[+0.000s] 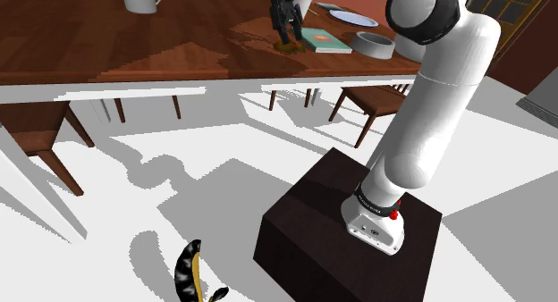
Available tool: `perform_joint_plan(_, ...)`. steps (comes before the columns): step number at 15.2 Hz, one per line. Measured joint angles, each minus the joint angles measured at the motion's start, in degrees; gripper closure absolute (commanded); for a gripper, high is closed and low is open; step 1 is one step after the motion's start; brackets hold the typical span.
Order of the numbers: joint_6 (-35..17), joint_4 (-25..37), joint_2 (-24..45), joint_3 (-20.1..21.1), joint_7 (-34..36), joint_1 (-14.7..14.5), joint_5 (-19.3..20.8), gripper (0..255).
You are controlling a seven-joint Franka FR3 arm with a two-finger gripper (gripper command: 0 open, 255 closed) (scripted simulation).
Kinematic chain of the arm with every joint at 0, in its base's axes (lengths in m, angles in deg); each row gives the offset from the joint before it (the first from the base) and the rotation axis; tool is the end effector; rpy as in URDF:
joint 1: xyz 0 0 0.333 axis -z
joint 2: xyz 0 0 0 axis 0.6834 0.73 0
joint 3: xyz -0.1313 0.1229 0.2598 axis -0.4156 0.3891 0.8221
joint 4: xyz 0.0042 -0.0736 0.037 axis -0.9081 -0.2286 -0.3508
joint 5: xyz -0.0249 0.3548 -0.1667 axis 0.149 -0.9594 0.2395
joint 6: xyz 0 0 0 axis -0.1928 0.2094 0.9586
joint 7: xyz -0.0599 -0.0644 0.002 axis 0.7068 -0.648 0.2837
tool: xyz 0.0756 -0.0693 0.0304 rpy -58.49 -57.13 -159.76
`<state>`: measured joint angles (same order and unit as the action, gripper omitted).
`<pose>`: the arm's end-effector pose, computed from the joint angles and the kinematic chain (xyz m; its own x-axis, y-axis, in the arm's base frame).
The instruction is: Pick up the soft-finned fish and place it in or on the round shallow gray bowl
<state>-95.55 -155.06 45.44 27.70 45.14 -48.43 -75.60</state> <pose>0.5404 -0.0432 0.5781 0.8428 0.1436 -0.5188 0.1324 -0.9895 -0.0587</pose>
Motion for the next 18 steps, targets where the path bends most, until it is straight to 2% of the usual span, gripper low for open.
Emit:
perform_joint_plan(2,5.8,10.8,7.7,0.2,-2.2,0.3,0.4,0)
perform_joint_plan(3,6.3,11.8,8.8,0.3,-2.6,0.3,0.6,0)
perform_joint_plan(10,0.4,1.0,4.4,0.4,-2.2,-0.2,1.2,0)
perform_joint_plan(16,-0.3,-0.4,3.6,0.4,-2.1,-0.2,1.3,0)
perform_joint_plan(17,-0.3,-0.4,3.6,0.4,-2.1,-0.2,1.3,255)
perform_joint_plan(18,-0.3,-0.3,3.5,0.4,-2.1,-0.2,1.6,255)
